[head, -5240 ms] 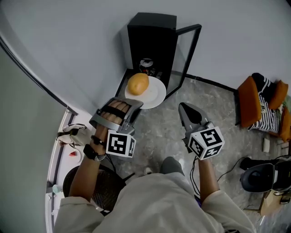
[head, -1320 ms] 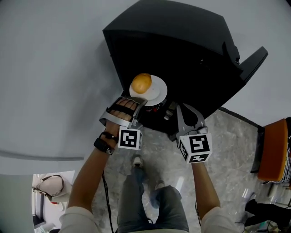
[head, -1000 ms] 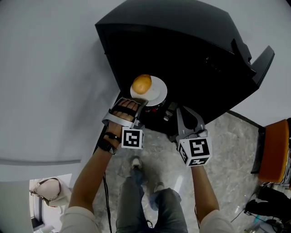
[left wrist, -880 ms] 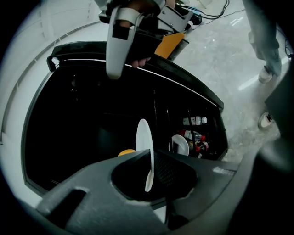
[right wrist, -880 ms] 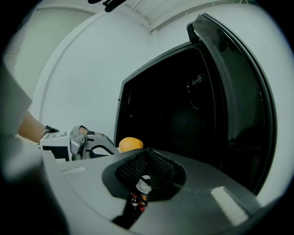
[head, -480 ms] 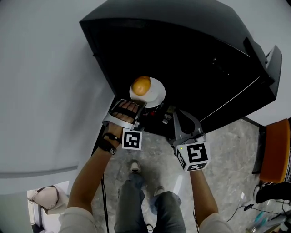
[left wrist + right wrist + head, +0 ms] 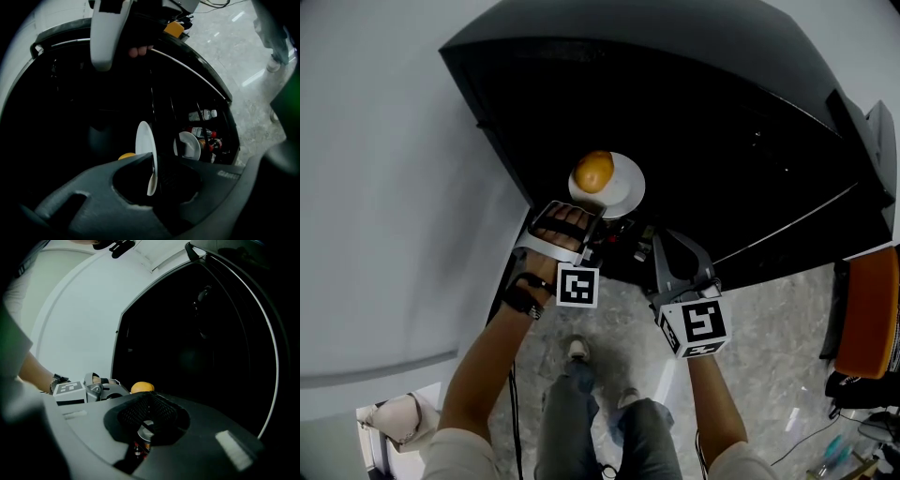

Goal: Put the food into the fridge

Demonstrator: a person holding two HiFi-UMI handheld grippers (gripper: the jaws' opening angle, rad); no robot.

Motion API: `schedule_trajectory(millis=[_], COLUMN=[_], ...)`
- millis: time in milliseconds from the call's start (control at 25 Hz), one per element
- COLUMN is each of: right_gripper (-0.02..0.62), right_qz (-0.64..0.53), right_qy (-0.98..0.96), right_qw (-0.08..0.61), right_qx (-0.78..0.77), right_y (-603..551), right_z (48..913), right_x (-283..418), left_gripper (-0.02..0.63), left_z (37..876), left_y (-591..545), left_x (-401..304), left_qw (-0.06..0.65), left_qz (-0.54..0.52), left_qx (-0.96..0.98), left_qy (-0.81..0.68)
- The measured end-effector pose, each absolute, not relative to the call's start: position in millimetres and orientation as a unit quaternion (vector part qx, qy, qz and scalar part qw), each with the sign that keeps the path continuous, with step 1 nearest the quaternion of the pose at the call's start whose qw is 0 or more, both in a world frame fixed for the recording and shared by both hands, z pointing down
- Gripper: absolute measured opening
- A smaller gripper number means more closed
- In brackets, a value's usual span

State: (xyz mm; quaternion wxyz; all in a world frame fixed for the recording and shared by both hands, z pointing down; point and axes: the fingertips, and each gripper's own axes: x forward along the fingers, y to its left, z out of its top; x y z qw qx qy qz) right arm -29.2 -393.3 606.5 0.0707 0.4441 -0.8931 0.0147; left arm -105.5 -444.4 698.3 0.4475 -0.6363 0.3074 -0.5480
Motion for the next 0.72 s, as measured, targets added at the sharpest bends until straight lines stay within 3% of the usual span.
schedule_trajectory(millis=[360,560,720], right_gripper=[0.006,0.006,0.006], right_qz=[0.040,0.044,0.044], right_qy=[-0.889,-0.889,-0.888], right_qw=[0.073,0.077,0.079], right_qx=[0.450,0.449,0.450], right_y=[-401.1,-398.8,-394.6], right_z=[618.6,617.8,616.7], right_x=[-31.6,-32.6,-31.4], left_gripper=[0.016,0.146,0.147], left_z=[694.4,691.5,695.5], left_y=[-446.3,-441.8,-429.7], left_x=[-104.4,-101.0,-100.5], left_qw=[0.427,0.421,0.421], left_qz=[-0.538,-0.533,-0.533], left_qx=[-0.663,-0.673,-0.675], left_qy=[0.296,0.293,0.289])
